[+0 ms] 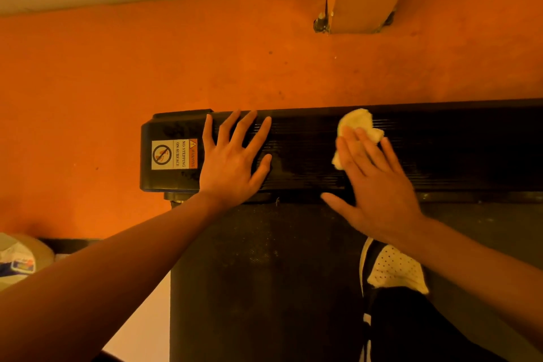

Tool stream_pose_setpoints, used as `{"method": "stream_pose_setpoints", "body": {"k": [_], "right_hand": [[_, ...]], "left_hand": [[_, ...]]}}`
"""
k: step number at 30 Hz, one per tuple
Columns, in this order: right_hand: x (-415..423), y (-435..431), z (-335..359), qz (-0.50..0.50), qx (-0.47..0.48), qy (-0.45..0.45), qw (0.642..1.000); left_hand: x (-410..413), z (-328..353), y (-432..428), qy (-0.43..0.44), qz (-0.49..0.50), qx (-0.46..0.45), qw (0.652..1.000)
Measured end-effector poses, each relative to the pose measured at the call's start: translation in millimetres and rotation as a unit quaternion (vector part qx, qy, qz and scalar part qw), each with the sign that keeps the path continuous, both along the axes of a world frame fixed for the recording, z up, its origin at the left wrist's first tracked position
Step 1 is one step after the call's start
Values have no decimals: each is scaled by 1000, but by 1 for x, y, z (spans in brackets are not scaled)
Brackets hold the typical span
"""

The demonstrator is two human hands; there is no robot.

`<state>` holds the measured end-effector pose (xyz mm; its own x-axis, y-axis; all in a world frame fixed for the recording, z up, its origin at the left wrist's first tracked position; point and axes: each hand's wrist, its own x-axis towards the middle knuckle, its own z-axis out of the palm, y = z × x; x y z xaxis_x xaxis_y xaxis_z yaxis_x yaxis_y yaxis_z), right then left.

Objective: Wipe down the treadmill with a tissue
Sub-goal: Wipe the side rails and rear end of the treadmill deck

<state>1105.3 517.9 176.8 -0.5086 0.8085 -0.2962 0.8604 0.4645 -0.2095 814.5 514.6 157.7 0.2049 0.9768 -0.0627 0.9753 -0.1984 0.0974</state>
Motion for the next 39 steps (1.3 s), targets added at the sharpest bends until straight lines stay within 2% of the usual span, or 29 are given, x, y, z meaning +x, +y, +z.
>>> {"method": "stream_pose_setpoints", "body": {"k": [3,5,8,12,14,17,22,24,26,30,33,36,39], "right_hand": [[-53,1,-1,37,-17,36,999],[-55,-4,-2,96,-25,36,994],[3,-8,2,164,-23,4,986],[111,-14,15,100,-15,-80,992],[130,-16,19,80,-21,-91,992],[94,-19,15,73,-23,-63,995],[-43,-24,0,168,-16,19,986],[-57,-22,1,184,-21,18,982],[-30,-17,2,197,-17,5,980],[79,-9,9,143,-8,-77,987],[114,-14,16,78,-29,-99,992],[74,-11,13,32,-16,-59,998],[-8,9,1,38,-1,-6,999]], "left_hand": [[-1,2,1,1,-3,-5,1000],[-1,2,1,3,-5,-6,1000],[-1,1,0,-1,-7,4,1000],[0,0,0,-8,-7,17,1000],[-1,0,0,-10,-8,19,1000],[-1,-1,0,-14,-7,20,1000],[-1,0,0,-9,-5,10,1000],[-1,1,0,-8,-7,7,1000],[-1,1,0,-12,-6,6,1000],[-2,-1,0,-23,-6,18,1000],[-2,-1,0,-23,-4,25,999],[-2,-1,-1,-22,-4,24,999],[-1,-1,0,-14,-4,15,1000]]}}
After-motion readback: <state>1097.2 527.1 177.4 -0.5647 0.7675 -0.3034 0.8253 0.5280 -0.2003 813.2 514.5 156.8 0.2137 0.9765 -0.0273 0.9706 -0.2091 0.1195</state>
